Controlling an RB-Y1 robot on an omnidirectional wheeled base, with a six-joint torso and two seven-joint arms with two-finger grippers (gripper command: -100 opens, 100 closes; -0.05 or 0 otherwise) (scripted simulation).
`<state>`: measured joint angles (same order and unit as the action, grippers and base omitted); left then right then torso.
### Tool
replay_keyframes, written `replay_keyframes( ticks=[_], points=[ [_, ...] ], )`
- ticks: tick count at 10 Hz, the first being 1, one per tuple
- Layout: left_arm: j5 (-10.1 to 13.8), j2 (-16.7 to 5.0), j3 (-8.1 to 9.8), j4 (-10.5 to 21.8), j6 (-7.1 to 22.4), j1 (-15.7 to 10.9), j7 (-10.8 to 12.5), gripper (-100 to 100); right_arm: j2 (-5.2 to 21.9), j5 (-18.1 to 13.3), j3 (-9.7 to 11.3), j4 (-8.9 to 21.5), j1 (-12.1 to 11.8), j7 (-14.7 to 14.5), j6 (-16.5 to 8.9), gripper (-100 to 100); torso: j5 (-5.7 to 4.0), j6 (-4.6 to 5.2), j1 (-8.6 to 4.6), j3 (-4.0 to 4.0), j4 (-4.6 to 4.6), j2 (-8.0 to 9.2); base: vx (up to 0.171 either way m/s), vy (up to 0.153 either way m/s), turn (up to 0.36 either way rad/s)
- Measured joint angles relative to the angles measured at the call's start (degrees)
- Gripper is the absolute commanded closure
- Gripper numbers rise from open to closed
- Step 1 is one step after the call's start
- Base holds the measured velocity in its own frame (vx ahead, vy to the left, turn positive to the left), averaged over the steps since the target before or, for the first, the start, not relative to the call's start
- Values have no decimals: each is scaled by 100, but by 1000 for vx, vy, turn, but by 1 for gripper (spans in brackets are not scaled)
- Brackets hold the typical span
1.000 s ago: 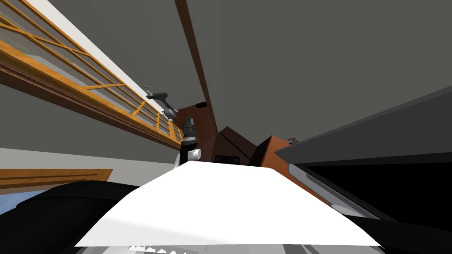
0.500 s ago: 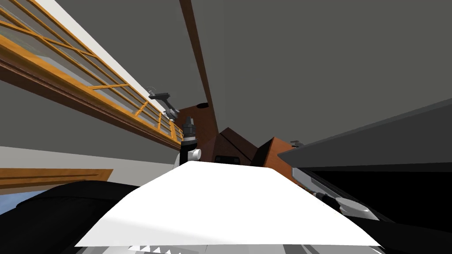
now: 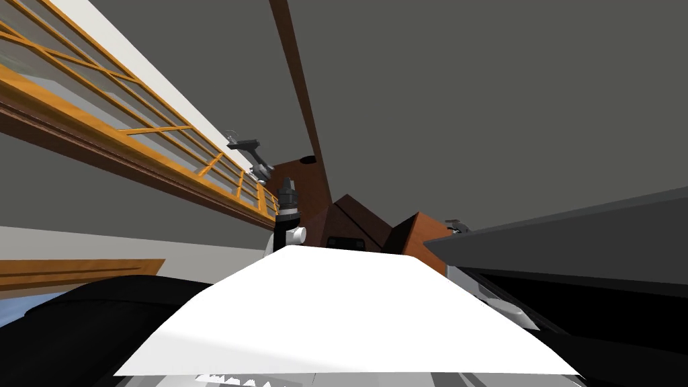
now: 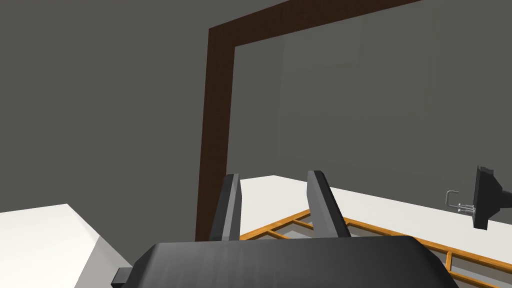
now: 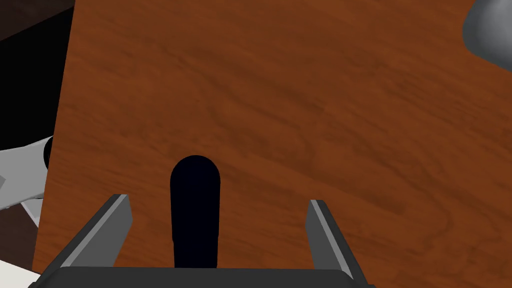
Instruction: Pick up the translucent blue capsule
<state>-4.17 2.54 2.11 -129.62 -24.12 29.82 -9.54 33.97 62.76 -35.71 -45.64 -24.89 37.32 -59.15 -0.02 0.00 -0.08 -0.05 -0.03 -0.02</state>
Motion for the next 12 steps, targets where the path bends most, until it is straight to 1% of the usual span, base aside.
replay_keyframes(
  ticks=[1,2,3,4,5,6,7,8,9,10,11,12],
  points=[
    [0,0,0,0,0,0,0,0,-115,-29,75,57,-19,-8,4,-100,-1,0,4,2,1,4,-9,-36,22],
    [0,0,0,0,0,0,0,0,-259,-93,164,-39,-97,50,-7,-100,0,0,4,4,2,7,-6,-15,3],
    [0,0,0,0,0,0,0,0,-275,-101,174,-56,-107,73,-14,0,3,-1,10,4,2,6,0,0,0],
    [0,0,0,0,0,0,0,0,-273,-100,173,-53,-106,71,-13,-100,4,-1,14,3,1,4,-48,-7,74],
    [0,0,-1,0,0,-1,0,0,-285,-136,219,-52,-53,150,10,-100,3,-3,14,9,4,16,-126,-28,100],
    [0,0,-1,0,0,-2,0,0,-271,-171,286,48,77,253,60,-100,2,-2,6,22,8,39,-105,-26,30],
    [0,0,0,0,0,-1,0,0,-291,-215,329,-26,90,378,74,-100,2,1,7,24,9,41,-76,3,73],
    [0,1,-1,0,0,-1,0,0,-295,-260,385,-38,152,514,89,-100,3,-2,14,20,8,34,-113,-2,83],
    [0,1,-1,0,0,-2,0,0,-314,-342,472,-135,217,739,100,-100,4,-2,15,24,9,41,-118,-1,137],
    [0,1,-1,0,0,-2,0,0,-326,-410,562,-96,343,928,149,-100,3,-3,15,25,10,43,-92,-1,142],
    [0,1,-1,0,0,-2,0,0,-351,-454,635,-80,415,1069,210,-100,4,-1,15,22,9,37,-99,-1,109],
    [0,1,-1,0,0,-2,0,0,-341,-507,716,-10,551,1215,262,-100,4,-2,14,22,9,37,-150,-1,53]
  ],
)
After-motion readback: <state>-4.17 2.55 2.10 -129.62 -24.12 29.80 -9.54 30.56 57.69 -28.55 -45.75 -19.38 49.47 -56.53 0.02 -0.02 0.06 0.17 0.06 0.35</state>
